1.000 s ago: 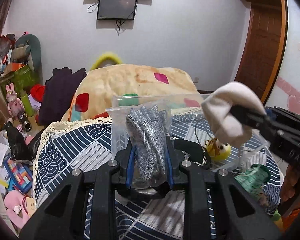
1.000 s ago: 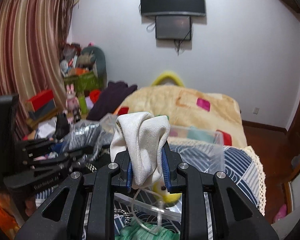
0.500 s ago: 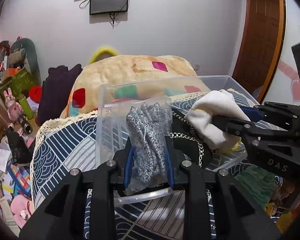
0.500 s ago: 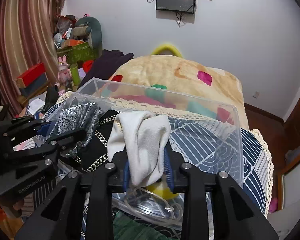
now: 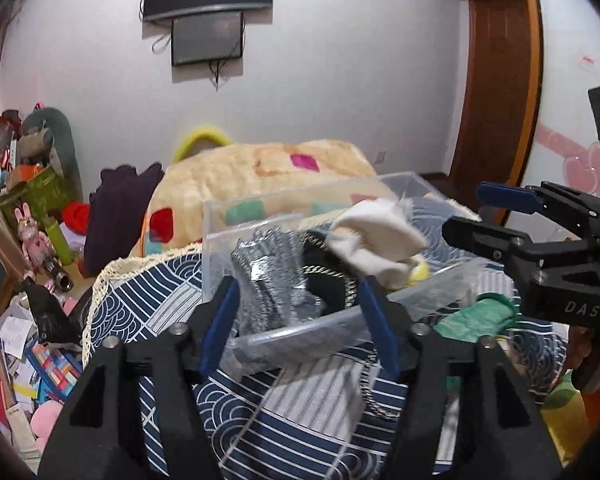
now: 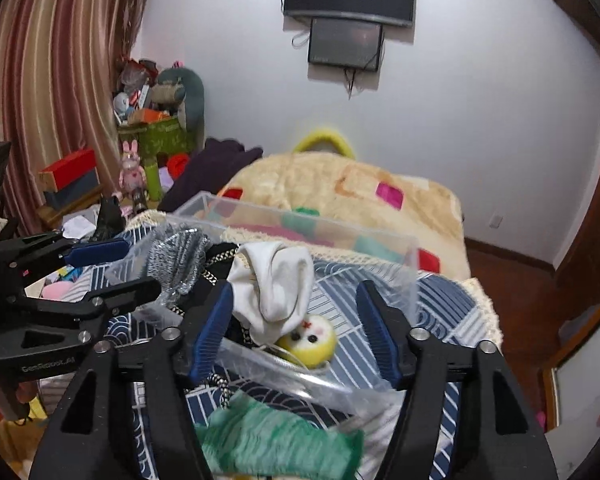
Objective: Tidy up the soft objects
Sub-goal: 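Lower the glove bag into the box with the left tool while the right drops the white cloth in, then grasp the braided black-and-white cord with the left tool while the right tool grasps the green knitted item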
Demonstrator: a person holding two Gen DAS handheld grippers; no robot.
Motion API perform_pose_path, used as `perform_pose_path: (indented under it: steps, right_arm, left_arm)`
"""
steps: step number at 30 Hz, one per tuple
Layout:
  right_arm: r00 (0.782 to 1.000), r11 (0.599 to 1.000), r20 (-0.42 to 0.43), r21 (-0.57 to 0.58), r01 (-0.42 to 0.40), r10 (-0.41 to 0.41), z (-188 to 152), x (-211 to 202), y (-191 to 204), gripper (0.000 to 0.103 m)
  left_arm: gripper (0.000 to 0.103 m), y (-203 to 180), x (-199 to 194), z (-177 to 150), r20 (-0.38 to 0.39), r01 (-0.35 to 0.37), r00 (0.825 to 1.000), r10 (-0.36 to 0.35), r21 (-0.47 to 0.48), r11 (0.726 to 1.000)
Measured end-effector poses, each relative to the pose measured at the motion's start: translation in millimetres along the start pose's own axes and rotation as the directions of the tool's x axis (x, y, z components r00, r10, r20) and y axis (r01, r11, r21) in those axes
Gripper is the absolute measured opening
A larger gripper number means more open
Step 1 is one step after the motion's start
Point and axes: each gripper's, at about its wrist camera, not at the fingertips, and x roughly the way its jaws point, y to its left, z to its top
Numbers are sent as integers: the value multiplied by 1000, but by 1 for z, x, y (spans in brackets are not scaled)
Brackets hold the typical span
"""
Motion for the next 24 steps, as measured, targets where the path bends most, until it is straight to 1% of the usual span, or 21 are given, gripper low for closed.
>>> perform_pose_path:
  steps: [2, 3, 4, 5, 6, 9, 11, 13, 16, 19, 21, 23, 24]
  right_arm:
    - [1000, 1000, 24, -1, 0, 0, -3, -11, -1, 67]
    - [999, 1000, 34, 2, 0, 0, -6, -17, -2, 67]
    - [999, 1000, 38, 4, -3, 3, -8, -20, -2, 69]
    - [999, 1000, 44, 10, -8, 8, -11, -24, -3, 72]
    - [999, 1000, 47, 17, -11, 10, -15, -27, -4, 74]
    - [999, 999, 47, 31, -16, 15, -25, -32, -5, 78]
    - [999, 998, 38, 47, -33, 31, -31, -34, -4, 85]
    - [999, 997, 35, 64, -43, 41, -38, -35, -3, 87]
    - [999, 996, 26, 75, -48, 46, -50, -33, 1, 89]
    - [998, 995, -4, 82, -58, 58, -60, -23, 5, 89]
    - [997, 994, -30, 90, -62, 65, -64, -13, 6, 89]
    - [996, 992, -54, 102, -70, 76, -70, -7, 6, 89]
    - [995, 992, -63, 107, -70, 77, -73, -4, 6, 89]
  left_arm:
    - [77, -6, -10, -2, 18, 6, 1000, -6, 8, 1000]
    - [81, -8, -14, -4, 25, 7, 1000, -7, 11, 1000]
    - [90, -11, -18, -6, 29, 8, 1000, -8, 13, 1000]
    - [96, -13, -20, -8, 32, 9, 999, -9, 12, 1000]
    - [96, -14, -23, -11, 36, 12, 999, -13, 8, 1000]
    - [97, -17, -24, -20, 16, 29, 999, -29, -4, 1000]
    - [97, -16, -22, -28, -13, 43, 999, -43, -17, 999]
    - [97, -19, -17, -39, -48, 45, 998, -46, -19, 999]
    - [97, -20, -11, -53, -80, 35, 996, -36, -20, 999]
    - [96, -21, -2, -63, -109, 50, 992, -56, -50, 997]
    - [89, -23, 3, -66, -121, 58, 991, -65, -63, 996]
    - [76, -27, 12, -70, -148, 71, 986, -80, -65, 995]
    - [74, -27, 15, -71, -158, 77, 984, -86, -64, 995]
